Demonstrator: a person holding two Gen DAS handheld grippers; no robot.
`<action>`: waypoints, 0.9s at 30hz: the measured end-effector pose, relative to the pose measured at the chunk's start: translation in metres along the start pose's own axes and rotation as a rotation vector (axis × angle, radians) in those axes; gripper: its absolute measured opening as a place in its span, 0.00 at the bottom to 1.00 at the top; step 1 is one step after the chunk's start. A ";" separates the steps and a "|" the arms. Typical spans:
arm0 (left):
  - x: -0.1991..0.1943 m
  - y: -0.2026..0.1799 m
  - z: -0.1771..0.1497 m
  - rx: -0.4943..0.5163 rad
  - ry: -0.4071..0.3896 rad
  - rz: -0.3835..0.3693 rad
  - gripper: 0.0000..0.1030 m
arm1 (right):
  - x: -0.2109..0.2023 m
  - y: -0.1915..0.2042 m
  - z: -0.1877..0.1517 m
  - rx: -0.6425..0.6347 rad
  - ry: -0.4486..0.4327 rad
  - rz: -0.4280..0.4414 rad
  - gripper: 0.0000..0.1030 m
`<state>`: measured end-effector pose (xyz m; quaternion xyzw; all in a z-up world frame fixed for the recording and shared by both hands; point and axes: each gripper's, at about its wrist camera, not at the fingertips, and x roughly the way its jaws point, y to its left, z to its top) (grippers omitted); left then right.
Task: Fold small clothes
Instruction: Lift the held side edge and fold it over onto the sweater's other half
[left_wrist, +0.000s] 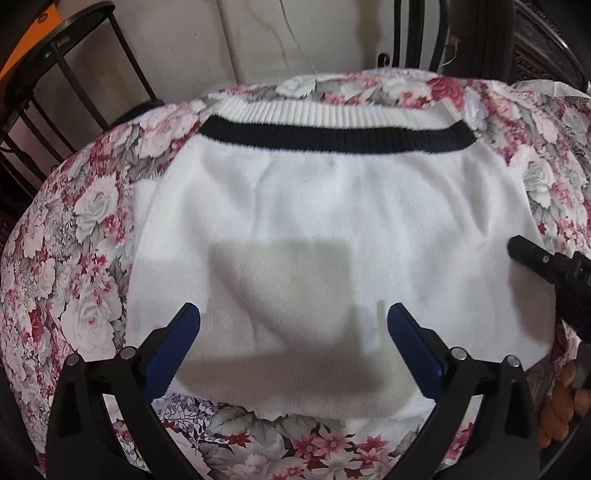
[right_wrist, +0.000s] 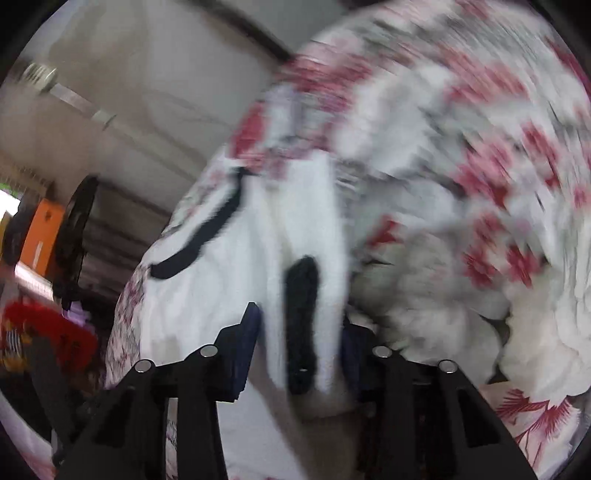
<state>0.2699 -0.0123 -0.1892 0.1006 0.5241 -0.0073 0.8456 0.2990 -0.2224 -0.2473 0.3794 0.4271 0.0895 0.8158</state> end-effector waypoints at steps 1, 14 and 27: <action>0.006 0.000 -0.001 0.000 0.022 0.007 0.96 | 0.003 -0.007 0.000 0.035 0.003 0.026 0.38; 0.010 -0.010 0.008 0.012 0.007 -0.005 0.96 | -0.011 0.042 0.002 -0.054 -0.027 -0.048 0.25; 0.029 0.007 0.073 -0.106 0.025 -0.124 0.96 | -0.028 0.117 -0.009 -0.247 -0.036 -0.102 0.24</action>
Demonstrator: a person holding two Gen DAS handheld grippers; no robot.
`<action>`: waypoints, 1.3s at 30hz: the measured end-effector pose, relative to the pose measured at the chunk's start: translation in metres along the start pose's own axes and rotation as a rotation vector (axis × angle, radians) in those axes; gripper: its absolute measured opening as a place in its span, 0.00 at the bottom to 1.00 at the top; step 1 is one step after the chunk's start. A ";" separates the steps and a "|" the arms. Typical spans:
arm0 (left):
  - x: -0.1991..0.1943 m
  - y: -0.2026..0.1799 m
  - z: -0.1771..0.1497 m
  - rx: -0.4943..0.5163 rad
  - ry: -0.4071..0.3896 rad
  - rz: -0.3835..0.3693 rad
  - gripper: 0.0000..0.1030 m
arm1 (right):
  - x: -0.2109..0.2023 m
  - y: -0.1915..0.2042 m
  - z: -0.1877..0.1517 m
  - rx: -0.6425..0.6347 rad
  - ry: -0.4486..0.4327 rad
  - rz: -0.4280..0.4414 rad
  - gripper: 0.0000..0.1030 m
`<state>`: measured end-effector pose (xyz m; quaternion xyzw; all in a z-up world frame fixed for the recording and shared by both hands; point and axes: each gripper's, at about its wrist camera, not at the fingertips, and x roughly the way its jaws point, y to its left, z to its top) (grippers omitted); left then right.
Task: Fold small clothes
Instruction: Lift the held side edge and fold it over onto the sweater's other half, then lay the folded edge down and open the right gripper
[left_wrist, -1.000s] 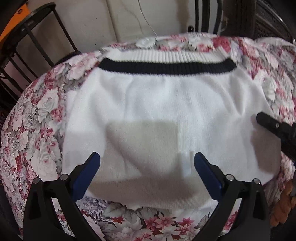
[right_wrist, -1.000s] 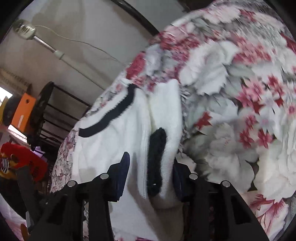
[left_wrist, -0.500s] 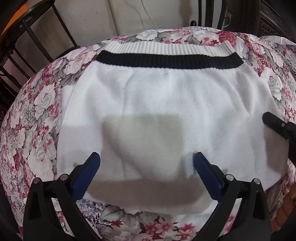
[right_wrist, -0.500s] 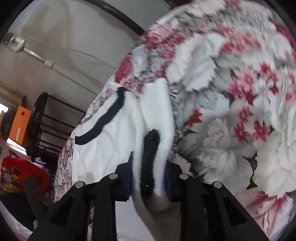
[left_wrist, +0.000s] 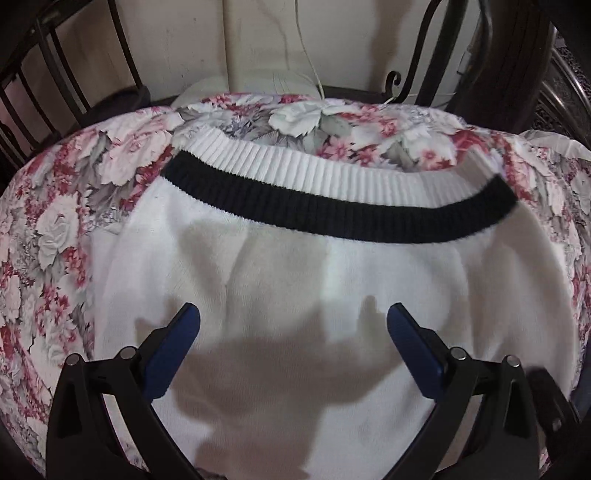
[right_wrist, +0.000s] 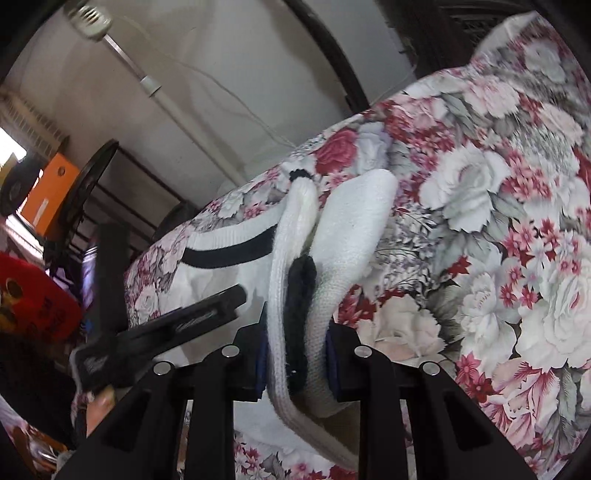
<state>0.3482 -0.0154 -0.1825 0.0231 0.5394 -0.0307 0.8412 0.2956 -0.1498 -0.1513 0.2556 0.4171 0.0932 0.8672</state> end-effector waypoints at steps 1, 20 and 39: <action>0.004 0.002 0.000 0.000 0.006 0.001 0.96 | -0.001 0.001 0.000 -0.004 0.001 -0.001 0.24; -0.024 0.047 0.012 -0.059 -0.058 -0.056 0.86 | 0.004 0.091 0.003 -0.083 0.011 0.003 0.25; -0.045 0.191 -0.010 -0.227 -0.061 0.022 0.73 | 0.057 0.206 -0.029 -0.196 0.100 0.079 0.25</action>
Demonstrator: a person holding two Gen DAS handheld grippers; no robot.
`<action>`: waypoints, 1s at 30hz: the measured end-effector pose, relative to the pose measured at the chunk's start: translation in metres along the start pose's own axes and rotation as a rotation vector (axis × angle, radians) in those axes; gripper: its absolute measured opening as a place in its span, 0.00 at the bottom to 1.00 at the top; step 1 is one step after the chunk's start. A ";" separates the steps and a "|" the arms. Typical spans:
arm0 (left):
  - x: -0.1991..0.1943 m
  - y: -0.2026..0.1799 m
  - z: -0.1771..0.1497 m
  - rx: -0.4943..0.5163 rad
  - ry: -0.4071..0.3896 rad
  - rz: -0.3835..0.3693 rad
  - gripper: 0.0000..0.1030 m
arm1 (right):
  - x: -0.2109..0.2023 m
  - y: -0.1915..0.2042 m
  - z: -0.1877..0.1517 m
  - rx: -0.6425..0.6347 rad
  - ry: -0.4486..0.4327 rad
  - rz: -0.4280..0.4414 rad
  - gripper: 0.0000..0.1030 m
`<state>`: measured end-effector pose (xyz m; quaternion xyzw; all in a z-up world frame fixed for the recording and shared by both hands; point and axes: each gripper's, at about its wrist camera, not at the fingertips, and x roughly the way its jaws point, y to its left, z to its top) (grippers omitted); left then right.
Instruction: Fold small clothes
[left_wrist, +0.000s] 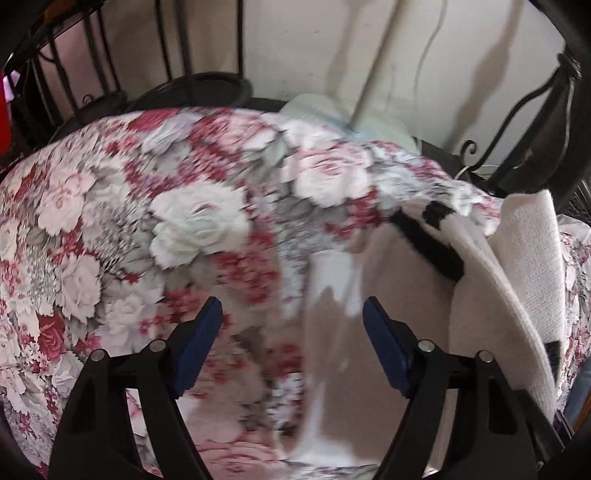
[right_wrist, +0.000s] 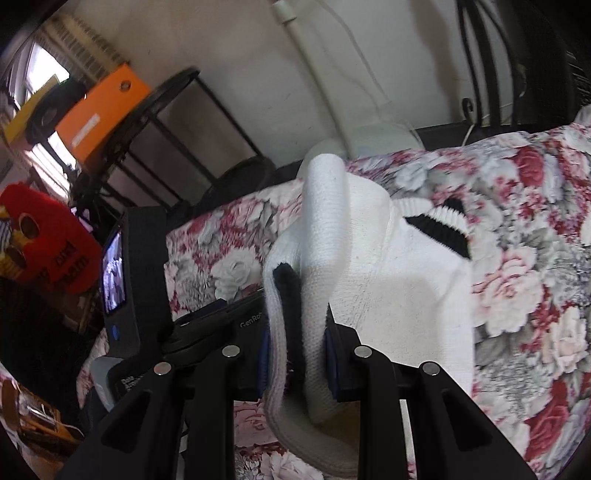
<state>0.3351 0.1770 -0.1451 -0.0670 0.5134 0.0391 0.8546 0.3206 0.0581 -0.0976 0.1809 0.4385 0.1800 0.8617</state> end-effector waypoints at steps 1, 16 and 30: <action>0.003 0.005 -0.001 -0.003 0.006 0.005 0.73 | 0.006 0.003 -0.003 -0.005 0.008 -0.006 0.25; 0.022 0.077 -0.023 -0.088 0.100 0.037 0.83 | 0.045 0.007 -0.035 -0.005 0.170 0.119 0.40; -0.049 0.007 -0.083 0.131 0.125 -0.005 0.93 | -0.042 -0.051 -0.054 -0.046 0.110 -0.120 0.45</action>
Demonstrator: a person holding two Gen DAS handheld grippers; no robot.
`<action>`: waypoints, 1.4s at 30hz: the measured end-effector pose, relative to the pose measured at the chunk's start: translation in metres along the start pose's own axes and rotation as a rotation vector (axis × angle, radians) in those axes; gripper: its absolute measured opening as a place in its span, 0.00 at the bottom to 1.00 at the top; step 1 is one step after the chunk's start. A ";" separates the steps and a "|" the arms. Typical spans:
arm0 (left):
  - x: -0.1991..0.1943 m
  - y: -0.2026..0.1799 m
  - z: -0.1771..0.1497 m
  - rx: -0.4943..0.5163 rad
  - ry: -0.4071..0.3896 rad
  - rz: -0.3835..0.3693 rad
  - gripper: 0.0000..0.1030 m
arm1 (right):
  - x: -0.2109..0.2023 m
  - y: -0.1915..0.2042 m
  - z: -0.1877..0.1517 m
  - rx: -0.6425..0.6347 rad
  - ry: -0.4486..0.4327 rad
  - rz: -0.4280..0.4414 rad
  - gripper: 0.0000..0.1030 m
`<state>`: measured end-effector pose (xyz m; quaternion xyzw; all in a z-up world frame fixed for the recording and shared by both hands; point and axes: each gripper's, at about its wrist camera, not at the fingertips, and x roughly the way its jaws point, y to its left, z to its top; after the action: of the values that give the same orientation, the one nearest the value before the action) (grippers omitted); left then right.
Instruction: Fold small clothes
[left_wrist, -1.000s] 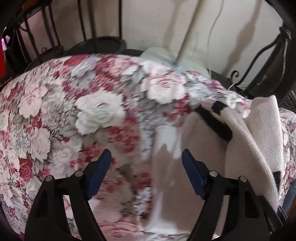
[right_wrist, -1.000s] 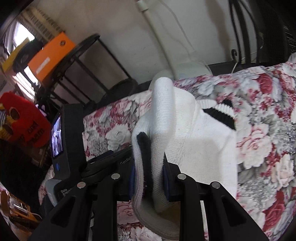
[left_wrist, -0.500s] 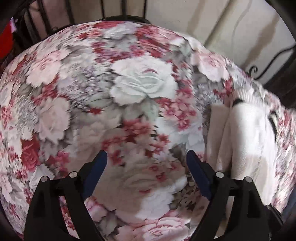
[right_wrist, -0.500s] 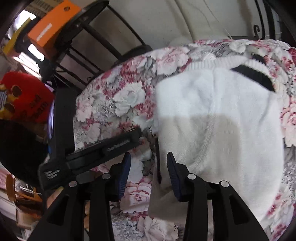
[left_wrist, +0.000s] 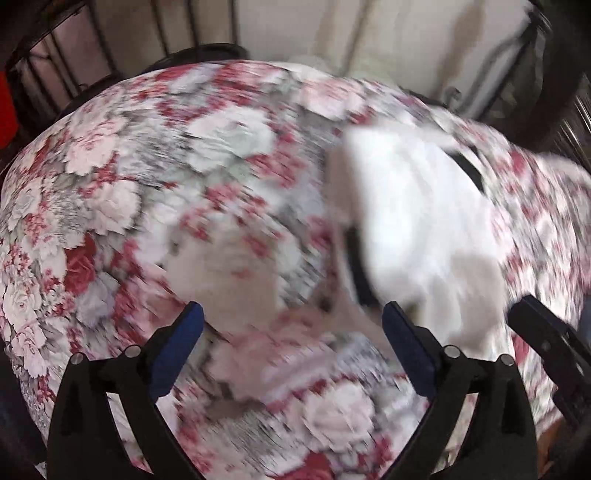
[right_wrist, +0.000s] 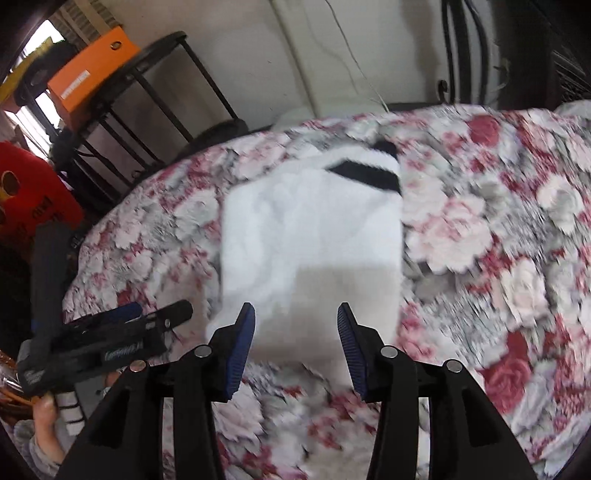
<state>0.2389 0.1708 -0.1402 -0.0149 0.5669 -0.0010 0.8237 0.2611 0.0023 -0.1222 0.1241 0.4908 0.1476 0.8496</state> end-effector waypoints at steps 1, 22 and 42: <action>0.001 -0.009 -0.005 0.017 0.004 0.007 0.94 | 0.000 -0.004 -0.004 0.003 0.005 -0.008 0.45; 0.039 -0.002 -0.007 -0.035 0.039 0.175 0.96 | 0.042 -0.002 -0.036 -0.163 0.126 -0.105 0.72; 0.075 -0.038 0.014 0.061 0.065 0.094 0.96 | 0.090 -0.051 -0.001 0.054 0.142 -0.083 0.89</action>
<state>0.2798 0.1319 -0.2039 0.0368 0.5933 0.0198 0.8039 0.3097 -0.0116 -0.2130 0.1156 0.5584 0.1074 0.8144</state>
